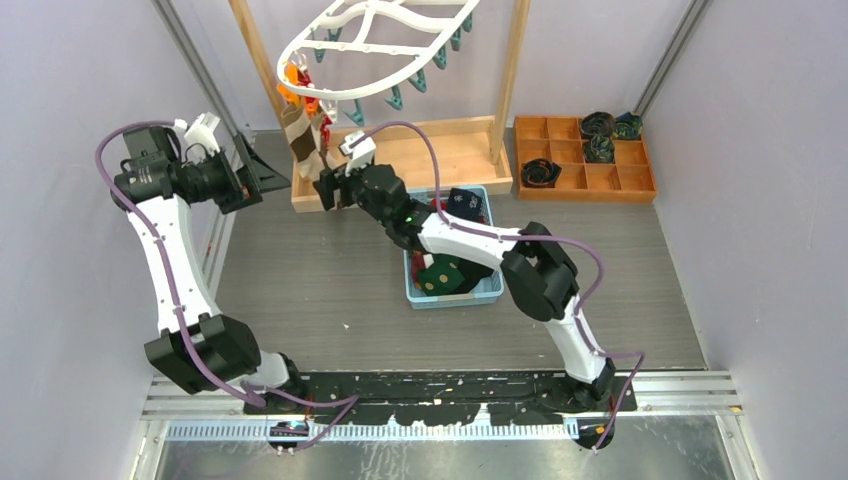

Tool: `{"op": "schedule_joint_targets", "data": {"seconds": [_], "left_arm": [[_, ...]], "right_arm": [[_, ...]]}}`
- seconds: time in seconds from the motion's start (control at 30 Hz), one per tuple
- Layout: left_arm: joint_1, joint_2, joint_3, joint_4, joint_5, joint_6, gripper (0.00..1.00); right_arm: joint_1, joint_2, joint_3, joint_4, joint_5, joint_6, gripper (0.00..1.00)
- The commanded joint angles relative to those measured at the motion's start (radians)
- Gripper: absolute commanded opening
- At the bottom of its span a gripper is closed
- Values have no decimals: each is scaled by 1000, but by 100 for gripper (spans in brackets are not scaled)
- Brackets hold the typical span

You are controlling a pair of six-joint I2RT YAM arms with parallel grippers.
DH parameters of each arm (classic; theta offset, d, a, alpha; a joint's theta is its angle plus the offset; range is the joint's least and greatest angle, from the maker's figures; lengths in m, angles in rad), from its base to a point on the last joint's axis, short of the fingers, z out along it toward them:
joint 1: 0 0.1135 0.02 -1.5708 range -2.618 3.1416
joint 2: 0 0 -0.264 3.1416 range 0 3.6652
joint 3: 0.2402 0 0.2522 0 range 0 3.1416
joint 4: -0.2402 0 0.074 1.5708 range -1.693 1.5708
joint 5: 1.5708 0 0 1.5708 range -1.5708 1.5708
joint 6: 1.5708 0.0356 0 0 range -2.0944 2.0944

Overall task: Remove the socks clipped to the hanger
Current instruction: Remove the sock from the hanger.

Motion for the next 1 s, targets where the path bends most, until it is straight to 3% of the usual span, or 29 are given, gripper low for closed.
{"op": "schedule_joint_targets", "data": {"seconds": [0.0, 0.07, 0.17, 0.23, 0.3, 0.33, 0.63, 0.8, 0.97], "left_arm": [[10, 19, 25, -93, 81, 25, 100], [10, 10, 24, -112, 75, 52, 100], [10, -10, 21, -130, 79, 69, 100], [10, -22, 22, -141, 90, 78, 100], [10, -33, 22, -153, 99, 91, 100], [10, -39, 24, -159, 103, 92, 99], [-6, -65, 106, -224, 284, 82, 88], [-124, -142, 69, -140, 309, 24, 87], [-290, -186, -13, 76, 311, -130, 88]], "right_arm": [[7, 60, 124, 170, 85, -58, 78], [8, 98, 176, 176, 87, -46, 68], [7, 112, 205, 165, 55, -16, 40], [7, 74, 161, 186, 4, 6, 19], [7, 6, 71, 236, -92, 15, 4], [7, -28, 22, 273, -122, 34, 1], [-11, -357, -265, 329, -409, 369, 1], [-30, -460, -374, 401, -537, 607, 1], [-66, -527, -467, 554, -603, 850, 1]]}}
